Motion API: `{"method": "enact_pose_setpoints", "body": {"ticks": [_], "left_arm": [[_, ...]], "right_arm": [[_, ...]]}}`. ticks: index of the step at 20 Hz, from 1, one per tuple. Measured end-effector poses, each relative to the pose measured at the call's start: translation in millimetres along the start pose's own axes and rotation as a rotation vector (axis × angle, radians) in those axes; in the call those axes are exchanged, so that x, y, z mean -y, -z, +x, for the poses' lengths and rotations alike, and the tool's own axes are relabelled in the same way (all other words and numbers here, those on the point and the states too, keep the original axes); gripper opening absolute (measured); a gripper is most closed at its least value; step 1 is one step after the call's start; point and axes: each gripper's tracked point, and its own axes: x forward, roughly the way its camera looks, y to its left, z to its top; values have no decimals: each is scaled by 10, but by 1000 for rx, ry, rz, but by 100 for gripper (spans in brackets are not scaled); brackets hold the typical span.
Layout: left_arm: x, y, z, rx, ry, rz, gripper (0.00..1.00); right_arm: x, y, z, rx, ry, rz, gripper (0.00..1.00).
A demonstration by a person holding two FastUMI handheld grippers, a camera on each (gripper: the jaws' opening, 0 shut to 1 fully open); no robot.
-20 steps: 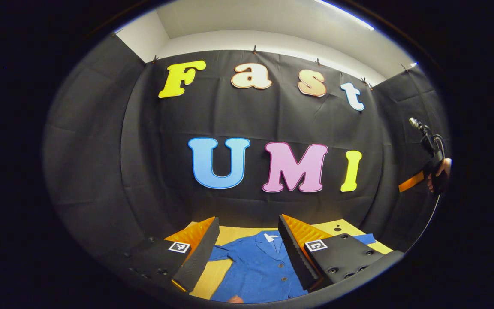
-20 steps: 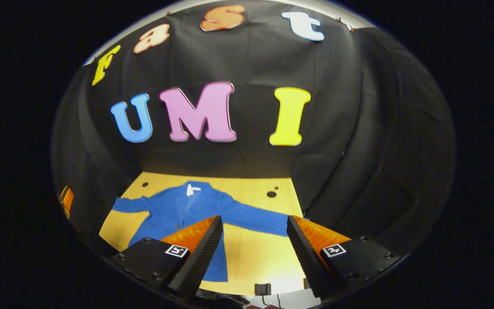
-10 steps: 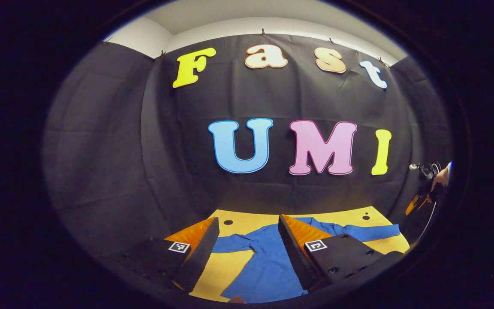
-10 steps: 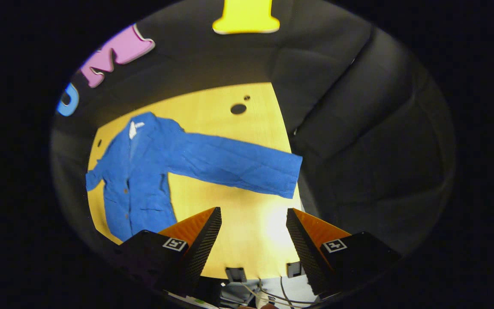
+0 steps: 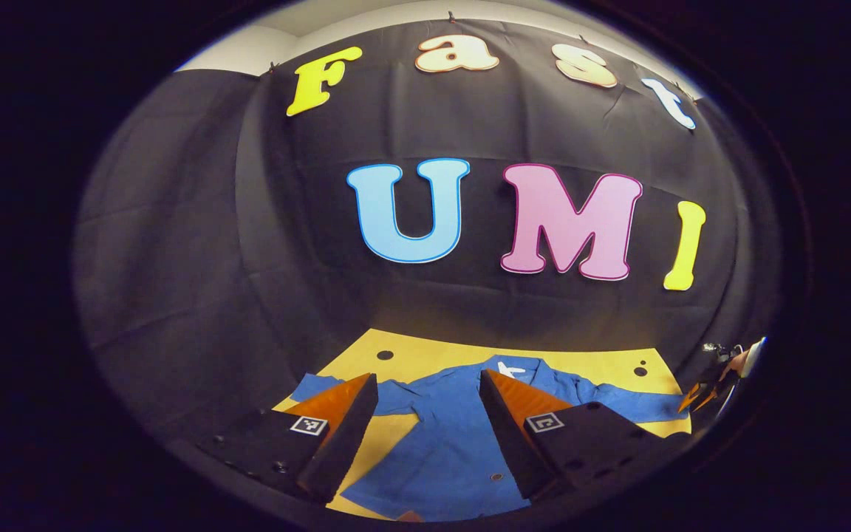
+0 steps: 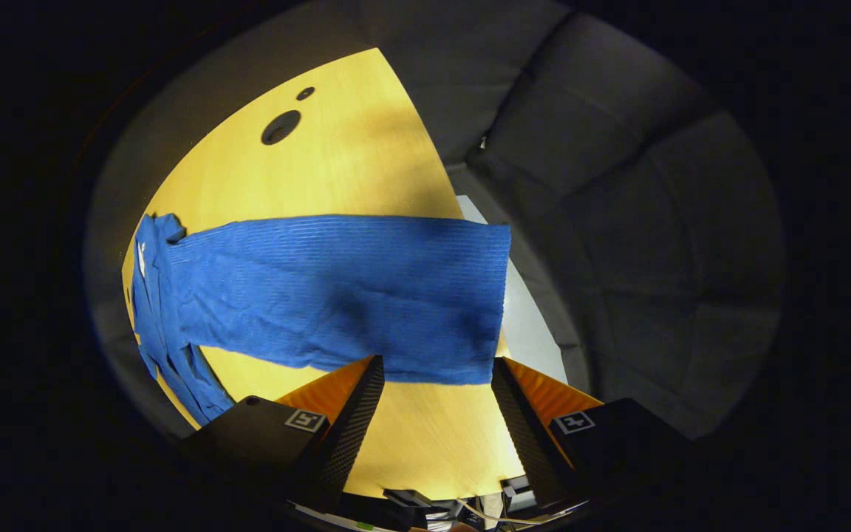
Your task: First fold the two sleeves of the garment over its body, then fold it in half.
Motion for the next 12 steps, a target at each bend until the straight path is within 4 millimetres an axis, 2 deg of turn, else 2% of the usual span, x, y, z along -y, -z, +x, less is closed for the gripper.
{"method": "enact_pose_setpoints", "body": {"ticks": [2, 3, 4, 7, 8, 9, 11, 12], "left_arm": [[41, 14, 52, -16, -11, 31, 80], [56, 14, 63, -15, -17, 49, 80], [87, 10, 59, -10, -12, 60, 80], [183, 9, 59, -2, 25, 66, 80], [180, 21, 58, -4, 28, 66, 80], [159, 38, 57, -5, 35, 64, 80], [74, 25, 40, 5, 44, 70, 80], [3, 21, 32, 9, 44, 80, 80]], "right_arm": [[72, 54, 166, -37, 10, 3, 95], [58, -9, 193, -30, -4, 33, 95], [62, -43, 166, -23, -11, 55, 97], [87, 3, 128, -40, -5, 18, 95], [55, -24, 124, -38, -21, 19, 89], [-74, -44, 111, -22, -70, 64, 64], [-179, -67, 166, 11, -54, 66, 13], [-157, 4, 159, 18, -36, 23, 9]]}}
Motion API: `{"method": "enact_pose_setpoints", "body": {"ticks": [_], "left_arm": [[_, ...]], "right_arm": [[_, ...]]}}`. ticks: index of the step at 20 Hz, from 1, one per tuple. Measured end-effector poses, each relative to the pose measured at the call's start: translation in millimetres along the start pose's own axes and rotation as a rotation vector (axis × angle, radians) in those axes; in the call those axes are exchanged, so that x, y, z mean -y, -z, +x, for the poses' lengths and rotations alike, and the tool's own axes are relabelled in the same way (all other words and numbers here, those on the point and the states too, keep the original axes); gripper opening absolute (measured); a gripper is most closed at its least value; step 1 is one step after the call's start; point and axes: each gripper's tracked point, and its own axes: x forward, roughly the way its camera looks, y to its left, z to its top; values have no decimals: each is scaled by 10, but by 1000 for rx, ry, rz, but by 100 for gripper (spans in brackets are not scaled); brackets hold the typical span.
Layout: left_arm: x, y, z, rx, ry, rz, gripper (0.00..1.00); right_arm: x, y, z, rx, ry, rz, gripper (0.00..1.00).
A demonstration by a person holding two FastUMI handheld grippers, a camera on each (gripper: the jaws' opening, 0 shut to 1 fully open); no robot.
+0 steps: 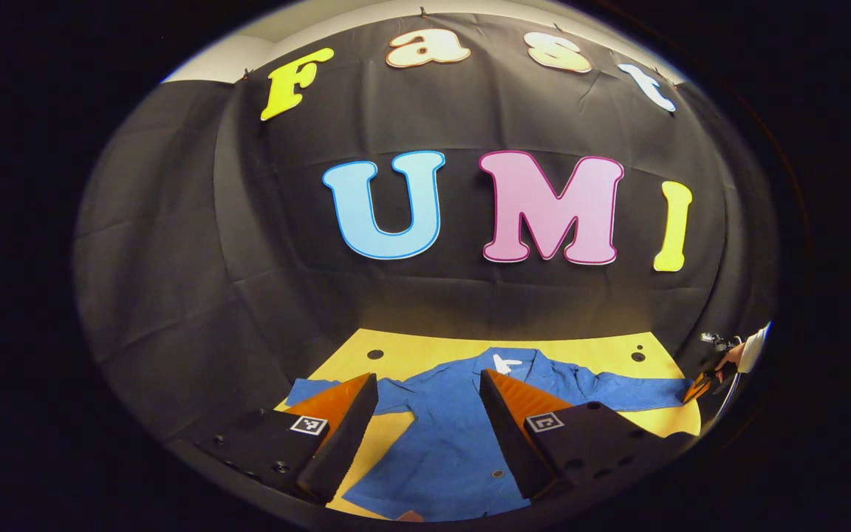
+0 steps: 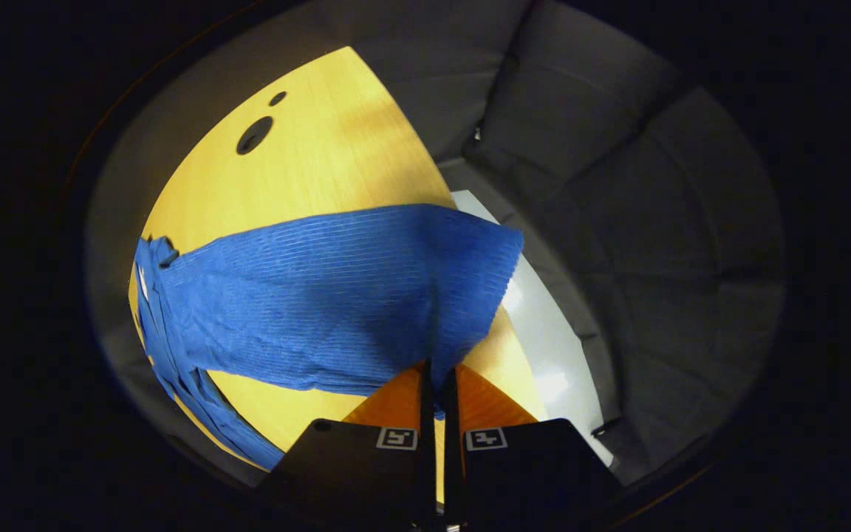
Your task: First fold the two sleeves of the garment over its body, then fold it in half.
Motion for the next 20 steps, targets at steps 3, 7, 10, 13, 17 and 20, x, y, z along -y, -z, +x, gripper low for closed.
{"method": "enact_pose_setpoints", "body": {"ticks": [3, 7, 10, 13, 17, 20], "left_arm": [[-289, -4, -61, 20, -3, 31, 80], [-714, 37, -112, 39, -5, 34, 80], [-968, 152, -120, 38, 10, -5, 80], [-1222, 213, -126, 48, 21, -67, 80], [-1597, 249, -151, 71, 13, -99, 80], [-1928, 238, -215, 95, -31, -97, 80]], "right_arm": [[-87, -38, -124, 66, 43, -43, 5], [-333, -192, -679, 212, 67, -84, 5], [-641, -373, -1301, 325, 84, -129, 5], [-1141, -564, -2029, 470, 56, -179, 5], [-2061, -607, -2920, 577, -43, -260, 5], [-2917, -388, -3028, 572, -157, -343, 5]]}}
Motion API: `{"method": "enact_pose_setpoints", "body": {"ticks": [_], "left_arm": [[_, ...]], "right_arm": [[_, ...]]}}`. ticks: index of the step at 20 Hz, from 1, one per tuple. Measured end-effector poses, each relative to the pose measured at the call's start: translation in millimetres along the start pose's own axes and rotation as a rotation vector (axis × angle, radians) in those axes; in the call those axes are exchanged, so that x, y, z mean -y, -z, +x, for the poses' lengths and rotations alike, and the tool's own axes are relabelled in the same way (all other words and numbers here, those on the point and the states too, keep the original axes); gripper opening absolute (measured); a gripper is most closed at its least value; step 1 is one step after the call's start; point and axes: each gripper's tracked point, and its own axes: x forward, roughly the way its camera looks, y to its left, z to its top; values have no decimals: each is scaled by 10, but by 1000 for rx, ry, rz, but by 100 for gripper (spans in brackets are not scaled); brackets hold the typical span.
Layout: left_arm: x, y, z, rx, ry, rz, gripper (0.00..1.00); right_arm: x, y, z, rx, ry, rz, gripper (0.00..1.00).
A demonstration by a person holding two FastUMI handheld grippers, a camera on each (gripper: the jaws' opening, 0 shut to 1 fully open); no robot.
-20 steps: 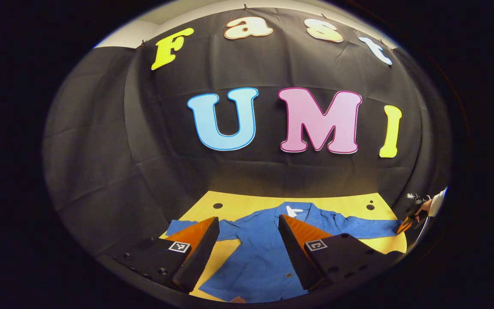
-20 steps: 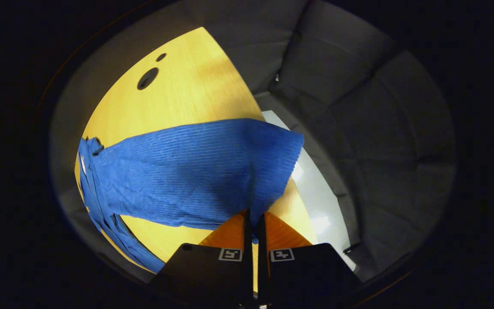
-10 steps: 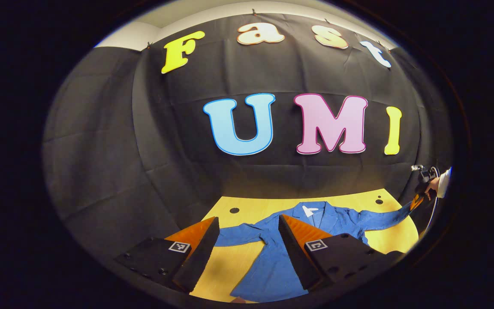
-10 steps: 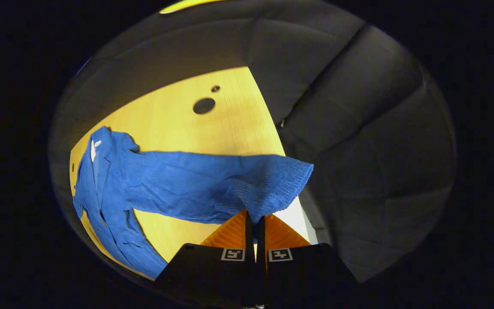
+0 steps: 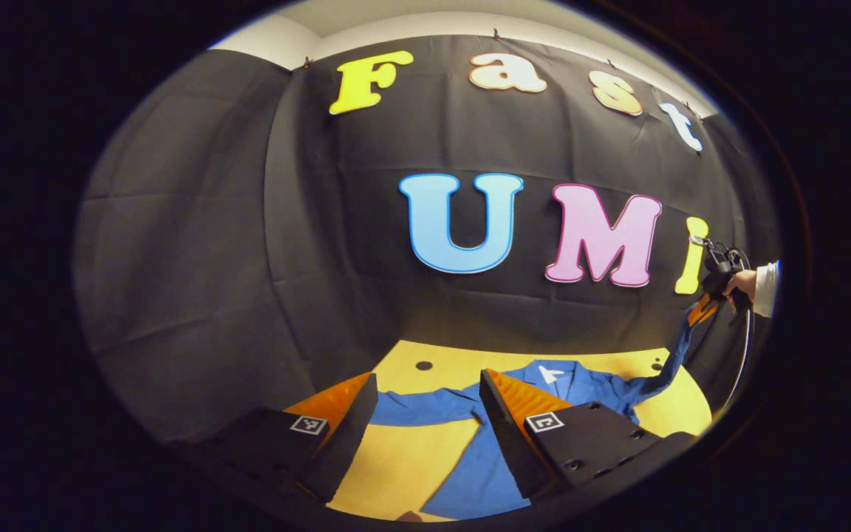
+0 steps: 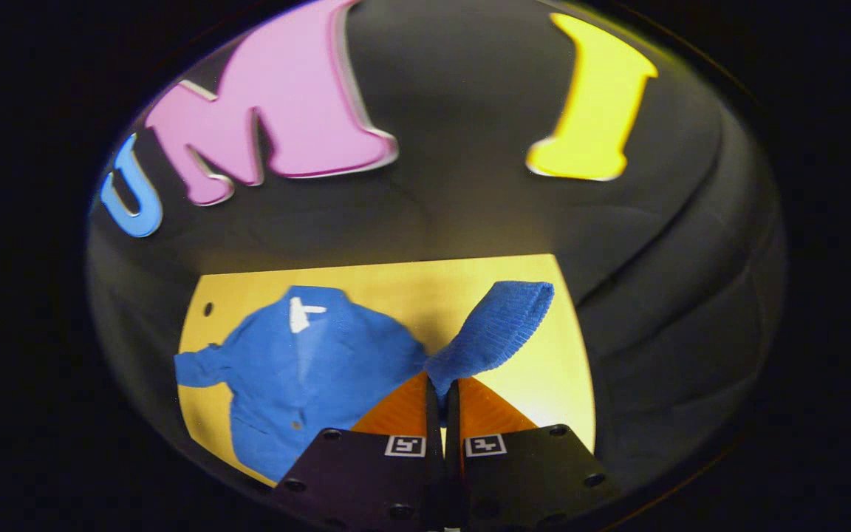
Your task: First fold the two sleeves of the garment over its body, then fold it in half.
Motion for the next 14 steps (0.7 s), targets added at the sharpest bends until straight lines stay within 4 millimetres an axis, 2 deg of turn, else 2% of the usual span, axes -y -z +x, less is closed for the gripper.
{"method": "enact_pose_setpoints", "body": {"ticks": [2, 4, 6, 8, 10, 12, 14], "left_arm": [[-193, 64, -47, -7, -33, -11, 80], [-388, 143, -107, -28, -79, -19, 80], [-583, 244, -201, -53, -133, -17, 80], [-764, 339, -315, -79, -192, -19, 80], [-902, 467, -438, -115, -249, -32, 80], [-962, 587, -526, -143, -293, -58, 80], [-981, 762, -509, -148, -304, -122, 80]], "right_arm": [[-655, 86, 157, -30, -91, -5, 5], [-1244, 330, 489, -73, -147, -16, 5], [-1648, 594, 816, -132, -181, -30, 4], [-2070, 867, 1246, -191, -212, -31, 4], [-2391, 1173, 1594, -258, -243, -25, 4], [-2711, 1530, 1858, -342, -279, -17, 5], [-3113, 1873, 1966, -448, -360, 20, 5]]}}
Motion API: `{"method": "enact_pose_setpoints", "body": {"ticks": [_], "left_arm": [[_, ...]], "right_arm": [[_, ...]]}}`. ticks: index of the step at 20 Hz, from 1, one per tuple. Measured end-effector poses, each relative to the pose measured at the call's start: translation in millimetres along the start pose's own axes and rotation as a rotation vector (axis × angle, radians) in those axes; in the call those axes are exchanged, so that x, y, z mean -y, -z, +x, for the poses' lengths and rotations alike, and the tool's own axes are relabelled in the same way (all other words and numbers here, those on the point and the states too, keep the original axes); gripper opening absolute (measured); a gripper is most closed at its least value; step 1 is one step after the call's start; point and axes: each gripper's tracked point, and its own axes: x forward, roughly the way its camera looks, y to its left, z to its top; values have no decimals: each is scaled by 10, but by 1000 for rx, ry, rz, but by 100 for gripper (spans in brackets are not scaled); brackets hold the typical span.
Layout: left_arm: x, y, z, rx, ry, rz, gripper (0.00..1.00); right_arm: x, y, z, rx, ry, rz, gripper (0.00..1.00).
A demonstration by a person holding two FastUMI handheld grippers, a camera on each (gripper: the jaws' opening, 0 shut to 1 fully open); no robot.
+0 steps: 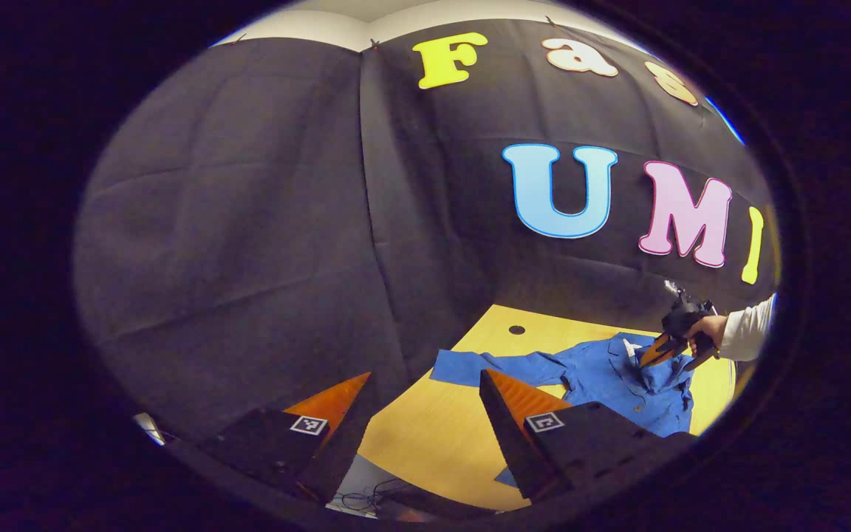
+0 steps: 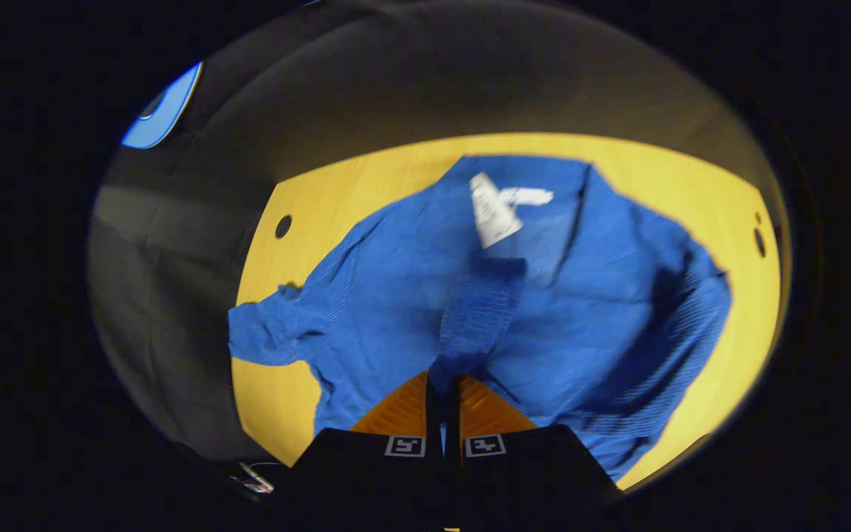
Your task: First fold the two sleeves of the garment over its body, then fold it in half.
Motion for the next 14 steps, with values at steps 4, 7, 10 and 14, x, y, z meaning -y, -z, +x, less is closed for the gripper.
{"method": "enact_pose_setpoints", "body": {"ticks": [4, 7, 10, 14], "left_arm": [[-53, 726, -12, -266, -36, -167, 82], [-96, 739, 6, -267, -47, -211, 82], [-106, 674, 64, -244, -56, -167, 83], [67, 650, 212, -234, -7, -137, 82]], "right_arm": [[-377, 64, 432, -47, -95, 102, 5], [-421, -117, 518, -20, -113, 192, 5], [-625, -259, 485, 4, -188, 254, 15], [-1067, -283, 273, -12, -358, 312, 64]]}}
